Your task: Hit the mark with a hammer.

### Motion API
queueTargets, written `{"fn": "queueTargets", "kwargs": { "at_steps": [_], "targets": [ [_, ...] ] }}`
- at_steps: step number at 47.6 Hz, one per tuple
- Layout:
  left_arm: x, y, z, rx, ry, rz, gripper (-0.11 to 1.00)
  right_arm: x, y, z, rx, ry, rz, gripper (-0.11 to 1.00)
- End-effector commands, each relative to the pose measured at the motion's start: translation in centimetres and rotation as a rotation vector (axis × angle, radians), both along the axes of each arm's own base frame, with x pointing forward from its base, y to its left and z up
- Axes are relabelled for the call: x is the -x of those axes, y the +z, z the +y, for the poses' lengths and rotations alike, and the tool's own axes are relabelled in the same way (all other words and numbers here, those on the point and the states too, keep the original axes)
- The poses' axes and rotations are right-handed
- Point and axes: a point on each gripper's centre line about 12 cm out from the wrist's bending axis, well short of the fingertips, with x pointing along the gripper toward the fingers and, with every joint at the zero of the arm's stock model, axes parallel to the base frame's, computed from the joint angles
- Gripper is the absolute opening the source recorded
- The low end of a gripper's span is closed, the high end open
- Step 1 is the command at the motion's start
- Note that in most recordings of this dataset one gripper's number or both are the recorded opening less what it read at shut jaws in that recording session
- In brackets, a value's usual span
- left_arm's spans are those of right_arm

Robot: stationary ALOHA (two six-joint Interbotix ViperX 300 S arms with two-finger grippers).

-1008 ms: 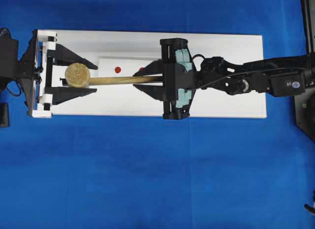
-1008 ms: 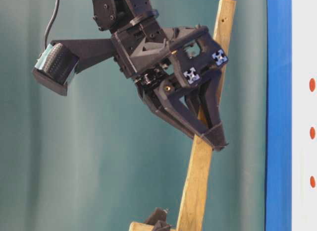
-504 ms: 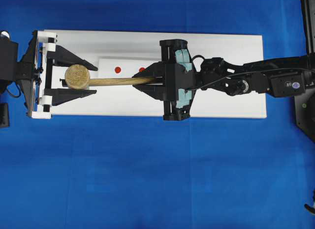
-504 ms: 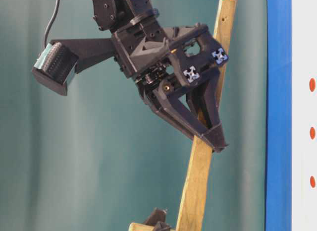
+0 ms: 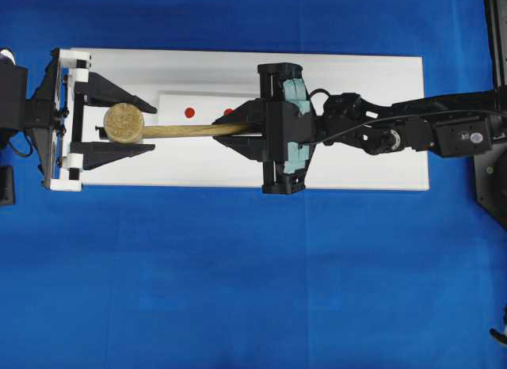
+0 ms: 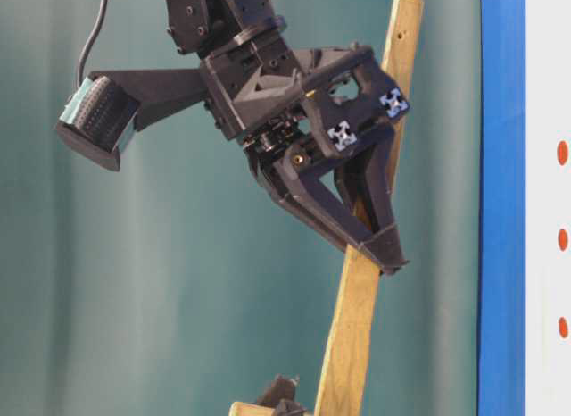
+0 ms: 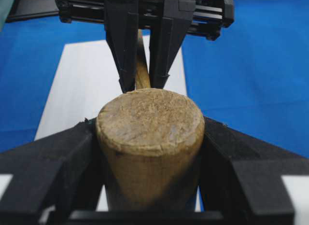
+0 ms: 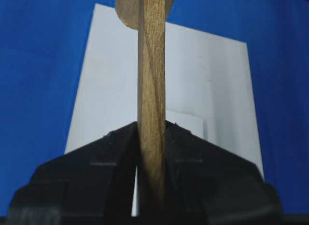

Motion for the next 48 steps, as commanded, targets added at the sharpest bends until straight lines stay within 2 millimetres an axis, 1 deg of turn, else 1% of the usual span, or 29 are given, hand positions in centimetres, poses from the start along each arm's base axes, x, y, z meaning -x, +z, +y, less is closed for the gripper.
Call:
{"fn": "queueTargets", "kwargs": {
  "at_steps": [1, 5, 7, 13, 26, 38, 42, 48],
  "targets": [
    [0.1, 1.4, 0.0, 0.005, 0.001, -0.054, 0.62, 0.3, 1.8, -0.2, 0.000, -0.014, -0.051, 0.03],
    [0.3, 1.5, -0.1, 0.002, -0.001, -0.060, 0.84, 0.6, 2.0, -0.1, -0.006, -0.014, -0.054, 0.03],
    [0.5, 1.6, -0.1, 0.002, -0.001, -0.064, 0.87, 0.7, 2.1, -0.1, -0.010, -0.015, -0.055, 0.03],
    [1.3, 1.7, -0.1, 0.002, -0.001, -0.078, 0.81, 1.7, 2.2, -0.1, -0.018, -0.021, -0.057, 0.03],
    [3.5, 2.1, -0.1, 0.005, -0.002, -0.097, 0.81, 4.7, 2.0, -0.4, -0.066, -0.073, -0.063, 0.03],
    [5.6, 1.8, -0.2, 0.008, -0.004, -0.043, 0.81, 7.9, 1.8, -0.4, -0.117, -0.115, -0.073, 0.03],
    [6.2, 1.8, -0.2, 0.008, -0.004, -0.028, 0.81, 8.3, 1.8, -0.4, -0.127, -0.125, -0.075, 0.03],
    [6.6, 1.7, -0.2, 0.010, -0.003, -0.022, 0.81, 8.2, 1.7, -0.4, -0.126, -0.125, -0.074, 0.03]
  ]
}}
